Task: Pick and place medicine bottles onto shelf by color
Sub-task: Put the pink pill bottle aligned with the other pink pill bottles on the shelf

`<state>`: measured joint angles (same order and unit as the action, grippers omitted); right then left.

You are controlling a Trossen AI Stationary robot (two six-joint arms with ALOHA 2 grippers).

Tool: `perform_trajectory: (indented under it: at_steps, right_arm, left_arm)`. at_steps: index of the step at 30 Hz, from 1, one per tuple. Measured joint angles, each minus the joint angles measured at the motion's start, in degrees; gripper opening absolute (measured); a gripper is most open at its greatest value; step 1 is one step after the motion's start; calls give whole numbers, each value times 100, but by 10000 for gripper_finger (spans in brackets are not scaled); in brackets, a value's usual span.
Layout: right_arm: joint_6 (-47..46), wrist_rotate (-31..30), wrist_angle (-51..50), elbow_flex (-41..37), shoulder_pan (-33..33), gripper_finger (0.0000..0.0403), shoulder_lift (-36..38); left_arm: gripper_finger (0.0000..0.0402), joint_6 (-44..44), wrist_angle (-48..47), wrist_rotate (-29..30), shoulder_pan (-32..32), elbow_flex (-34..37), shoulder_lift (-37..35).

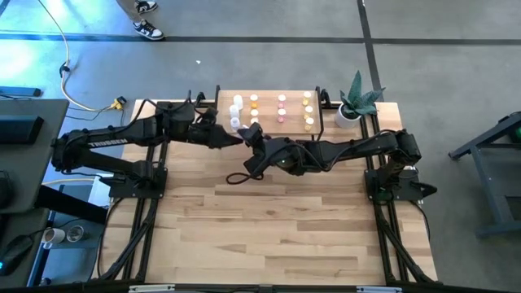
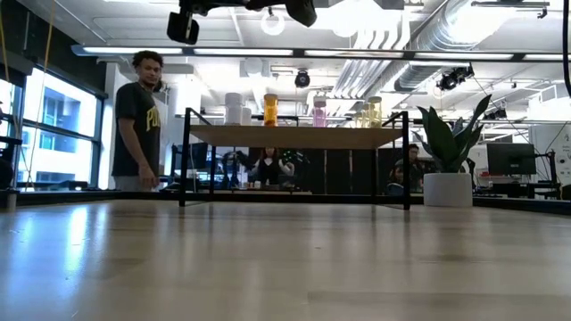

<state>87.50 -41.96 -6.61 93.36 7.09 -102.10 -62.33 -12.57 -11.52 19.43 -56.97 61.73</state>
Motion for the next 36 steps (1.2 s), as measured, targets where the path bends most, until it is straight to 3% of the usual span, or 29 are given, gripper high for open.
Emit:
perform_trajectory:
  at_steps: [18, 27, 36]
  right_arm:
    - [-75, -672, 217, 2, 4, 140, 15]
    - [-846, -1225, 621, 7, -115, 140, 13]
    - [-2234, -1755, 1707, 9, -497, 140, 22]
  left_arm:
    - [92, 429, 5, 49, 816, 13, 13]
    - [92, 1185, 38, 18, 1146, 13, 13]
    - [92, 2465, 322, 16, 1298, 13, 13]
